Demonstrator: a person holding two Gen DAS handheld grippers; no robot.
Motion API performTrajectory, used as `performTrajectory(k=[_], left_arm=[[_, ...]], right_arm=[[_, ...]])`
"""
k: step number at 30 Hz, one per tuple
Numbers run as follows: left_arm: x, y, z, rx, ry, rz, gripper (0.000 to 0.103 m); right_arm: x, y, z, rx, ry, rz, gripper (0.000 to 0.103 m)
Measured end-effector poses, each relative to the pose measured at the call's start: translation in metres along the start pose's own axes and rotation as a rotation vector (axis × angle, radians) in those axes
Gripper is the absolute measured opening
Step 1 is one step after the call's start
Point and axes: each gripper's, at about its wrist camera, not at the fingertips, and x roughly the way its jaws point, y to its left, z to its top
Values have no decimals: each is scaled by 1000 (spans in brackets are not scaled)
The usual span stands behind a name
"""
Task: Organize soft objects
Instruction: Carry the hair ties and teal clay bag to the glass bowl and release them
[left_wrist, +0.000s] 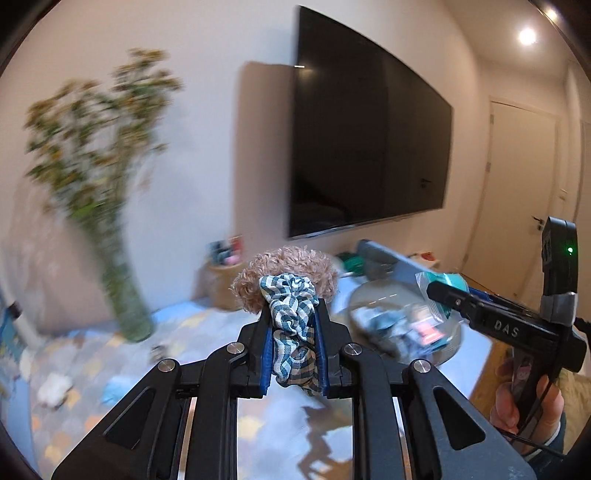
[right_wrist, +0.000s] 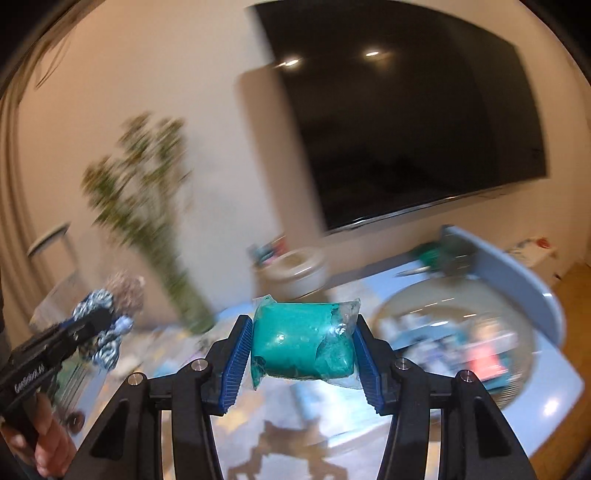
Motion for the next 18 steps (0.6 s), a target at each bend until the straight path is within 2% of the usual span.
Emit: performTrajectory(k=[4, 7, 11, 14, 18], left_arm=[[40, -45, 20, 42, 12, -77, 16], [72, -70, 23, 57, 37, -118, 16], [119, -96, 16, 58, 93, -165, 16], [153, -109, 11, 64, 129, -172, 16], [190, -116, 6, 73, 173, -194, 16]], right_arm=[[-13, -55, 21, 90, -37, -79, 52], [-10, -91, 27, 144, -38, -141, 52], [9, -130, 25, 220, 4, -197, 52], [28, -150, 21, 251, 39, -219, 52], [52, -164, 14, 269, 82, -231, 52]])
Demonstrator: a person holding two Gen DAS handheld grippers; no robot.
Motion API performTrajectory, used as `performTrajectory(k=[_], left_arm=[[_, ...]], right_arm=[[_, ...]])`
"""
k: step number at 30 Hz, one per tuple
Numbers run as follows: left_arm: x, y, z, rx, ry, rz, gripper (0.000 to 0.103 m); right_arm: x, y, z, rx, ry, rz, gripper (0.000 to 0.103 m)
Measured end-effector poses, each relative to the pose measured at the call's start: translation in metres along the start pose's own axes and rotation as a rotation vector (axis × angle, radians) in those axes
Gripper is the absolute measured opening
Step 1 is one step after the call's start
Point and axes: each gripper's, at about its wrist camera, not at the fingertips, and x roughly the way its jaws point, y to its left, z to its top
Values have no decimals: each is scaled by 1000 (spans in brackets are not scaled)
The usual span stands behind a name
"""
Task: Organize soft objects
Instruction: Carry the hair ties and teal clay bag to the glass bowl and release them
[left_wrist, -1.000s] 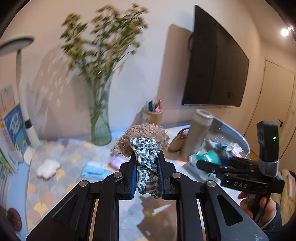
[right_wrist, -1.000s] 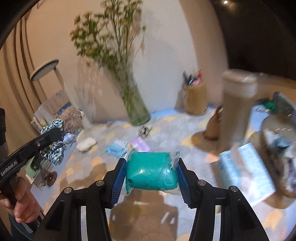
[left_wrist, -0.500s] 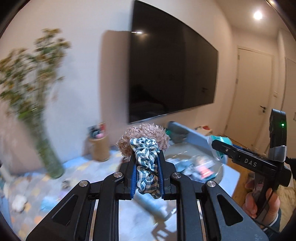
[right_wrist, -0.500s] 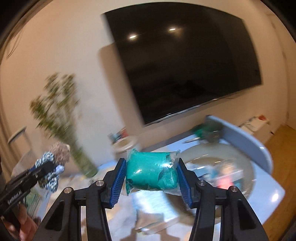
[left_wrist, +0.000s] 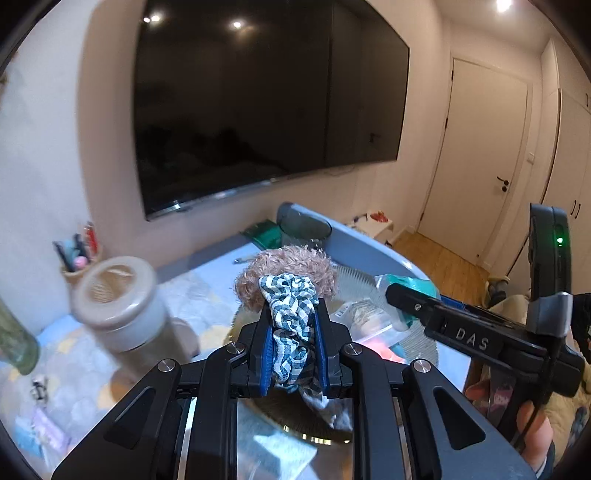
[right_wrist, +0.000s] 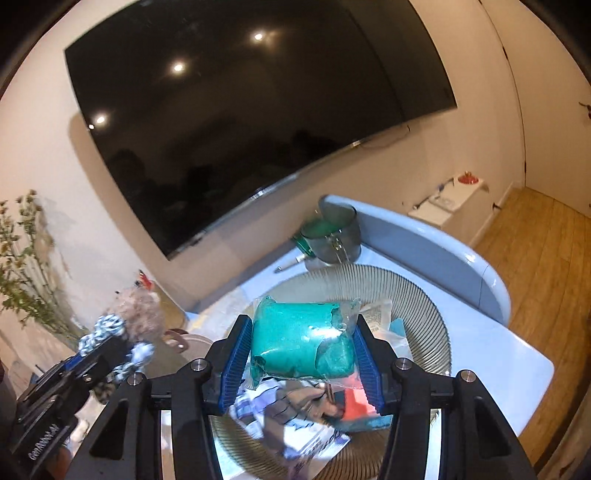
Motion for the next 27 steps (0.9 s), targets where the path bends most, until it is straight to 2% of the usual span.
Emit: performTrajectory(k=[6, 8, 9, 15, 19, 23, 26, 27], left_arm=[[42, -2, -1, 29, 38, -32, 19], [55, 0, -2, 20, 59, -34, 39], [59, 2, -4, 9, 71, -27, 41], [63, -8, -24, 19, 121, -25, 42], [42, -17, -38, 77, 125, -9, 42], [-1, -7, -43, 72, 87, 22, 42], [-43, 13, -50, 38, 49, 46, 47], [-59, 23, -55, 13, 38, 57, 50]], right_arm=[[35, -6, 5, -5, 51, -40, 53], [42, -9, 7, 0, 70, -54, 56], [45, -10, 7, 6, 80, -57, 66], [44, -25, 5, 49, 92, -77, 70], [31, -29, -3, 88, 93, -46, 70], [9, -17, -12, 65, 74, -32, 71], [-5, -1, -20, 69, 56, 19, 81], [-9, 5, -22, 69, 51, 36, 88]])
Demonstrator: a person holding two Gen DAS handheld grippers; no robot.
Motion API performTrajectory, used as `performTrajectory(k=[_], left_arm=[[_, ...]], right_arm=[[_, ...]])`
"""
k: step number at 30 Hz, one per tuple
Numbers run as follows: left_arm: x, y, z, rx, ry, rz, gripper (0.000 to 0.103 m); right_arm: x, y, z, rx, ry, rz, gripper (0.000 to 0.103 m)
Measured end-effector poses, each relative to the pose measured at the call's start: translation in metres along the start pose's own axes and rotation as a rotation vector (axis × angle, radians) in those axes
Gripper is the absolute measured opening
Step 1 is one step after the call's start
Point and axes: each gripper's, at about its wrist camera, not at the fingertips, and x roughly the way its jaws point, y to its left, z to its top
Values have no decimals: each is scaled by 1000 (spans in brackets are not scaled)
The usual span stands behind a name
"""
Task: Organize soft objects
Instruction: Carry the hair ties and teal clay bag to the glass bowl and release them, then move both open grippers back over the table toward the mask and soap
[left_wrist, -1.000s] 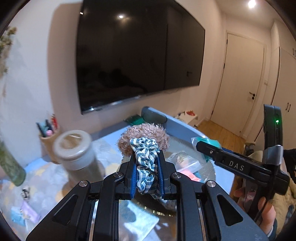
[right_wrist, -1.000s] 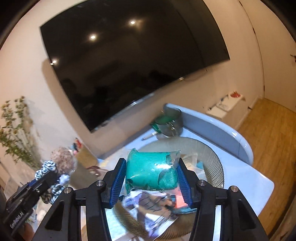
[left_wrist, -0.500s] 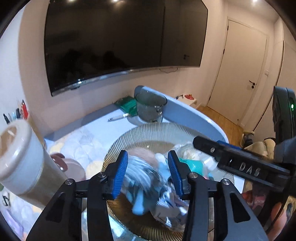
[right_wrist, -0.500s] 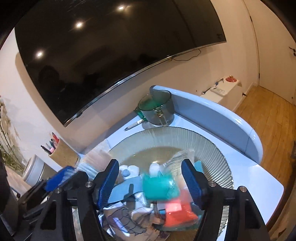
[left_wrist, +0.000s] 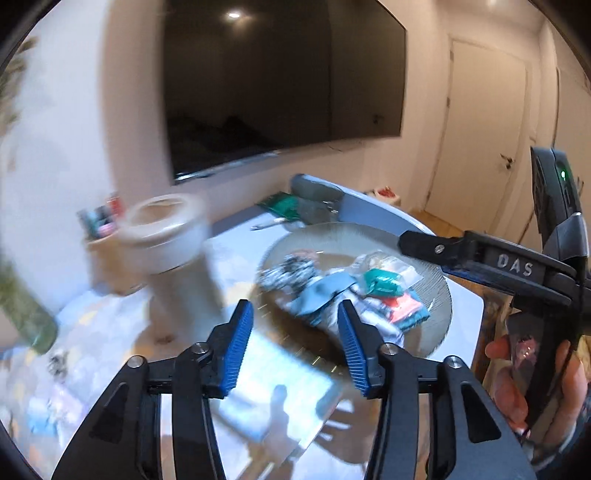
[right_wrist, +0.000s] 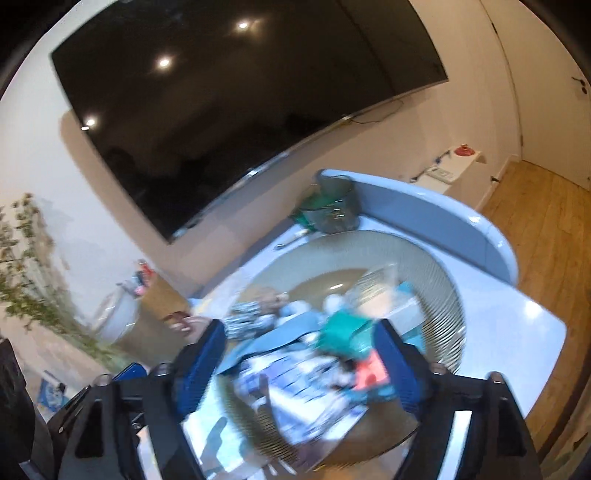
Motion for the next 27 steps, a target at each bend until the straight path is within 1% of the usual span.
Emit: performTrajectory(k=[1, 2, 4, 5, 6, 9, 10, 12, 15, 18, 21, 24, 27], left_arm=[[-12, 11, -5, -28, -8, 12, 63], [-23, 21, -11, -55, -23, 28, 73], [-52, 45, -25, -107, -67, 70, 74], [-63, 54, -32, -119, -74, 96, 74], [-75, 65, -39, -128, -79, 142, 74], [-96, 87, -51, -140, -75, 339, 74], [-106, 95, -55, -152, -75, 409, 74], [-123, 108, -63, -189, -74, 523, 74], [-144, 121, -77, -227, -86, 619, 74], [-152, 135, -87, -250, -68, 654, 74], [-162, 145, -95, -283, -65, 651, 74], [-169, 157, -100, -309, -71, 667, 73], [-169, 163, -103, -326, -78, 658, 73]], right_arm=[[-5, 8, -4, -6, -8, 26, 90], [-9, 19, -9, -21, -14, 52, 90], [-12, 41, -16, -58, -12, 86, 91], [-12, 52, -21, -81, -9, 105, 91], [-12, 65, -27, -106, -3, 124, 91], [-9, 105, -48, -173, 25, 172, 96], [-7, 113, -53, -188, 35, 186, 96], [-1, 138, -67, -227, 67, 219, 96], [5, 176, -90, -289, 111, 271, 96], [11, 209, -116, -373, 147, 290, 96], [17, 238, -138, -447, 191, 287, 96], [17, 254, -153, -493, 200, 294, 96], [14, 262, -159, -523, 192, 280, 96]])
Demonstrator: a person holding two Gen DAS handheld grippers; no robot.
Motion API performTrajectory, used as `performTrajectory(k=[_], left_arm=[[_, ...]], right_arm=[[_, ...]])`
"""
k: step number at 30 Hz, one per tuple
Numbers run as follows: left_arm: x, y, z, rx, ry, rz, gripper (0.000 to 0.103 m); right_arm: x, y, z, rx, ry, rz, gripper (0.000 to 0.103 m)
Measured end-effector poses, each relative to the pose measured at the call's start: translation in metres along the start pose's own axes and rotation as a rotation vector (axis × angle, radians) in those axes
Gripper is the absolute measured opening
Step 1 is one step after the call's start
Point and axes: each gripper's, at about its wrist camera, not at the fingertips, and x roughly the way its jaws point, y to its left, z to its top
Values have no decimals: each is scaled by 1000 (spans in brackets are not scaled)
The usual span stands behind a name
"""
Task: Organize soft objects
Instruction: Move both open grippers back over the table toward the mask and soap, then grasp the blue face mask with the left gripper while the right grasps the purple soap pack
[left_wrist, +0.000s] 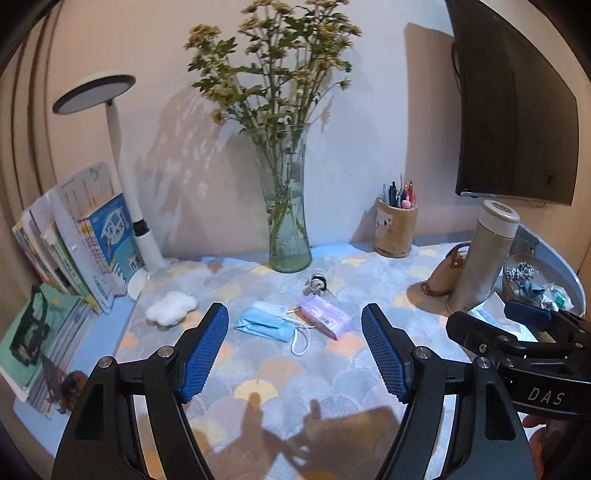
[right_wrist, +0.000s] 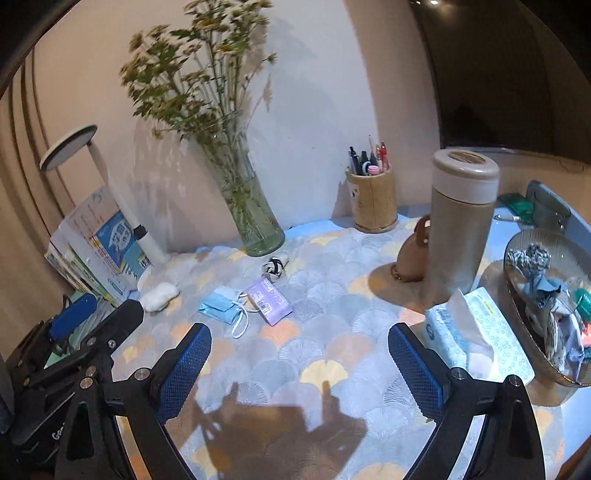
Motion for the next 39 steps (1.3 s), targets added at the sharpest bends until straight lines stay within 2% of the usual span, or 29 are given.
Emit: performTrajectory(k=[8, 11, 14, 18, 21, 24, 26, 29, 30, 32, 36, 38, 39], left_arm=[[13, 23, -9, -9, 21, 14, 73], [24, 55, -10, -22, 35, 39, 73], [38, 96, -10, -87, 71, 62, 73], [71, 132, -13, -140, 144, -16, 73], [105, 145, -20, -197, 223, -108, 73], [138, 145, -29, -277, 297, -161, 73], [157, 142, -32, -319, 317, -164, 73], [193, 135, -32, -386, 372, -172, 72], [206, 131, -32, -398, 386, -161, 72], [224, 126, -33, -413, 406, -129, 72], [248, 114, -38, -419, 442, -105, 72], [247, 100, -35, -354, 421, -76, 72], [248, 92, -35, -324, 423, -79, 72]], right_arm=[[13, 11, -1, -15, 36, -30, 97], [24, 11, -4, -19, 67, -39, 97], [37, 11, -6, -37, 83, -55, 98], [66, 20, -4, -96, 116, -56, 98], [102, 29, 1, -136, 157, -7, 97], [135, 32, 4, -179, 175, -25, 97], [156, 32, 6, -217, 172, -39, 96], [190, 30, 10, -231, 208, -15, 78], [198, 31, 11, -227, 222, -3, 75], [213, 31, 14, -219, 236, 30, 75], [233, 39, 15, -264, 227, 7, 75], [237, 40, 12, -280, 232, 25, 74], [238, 40, 10, -284, 234, 37, 69]])
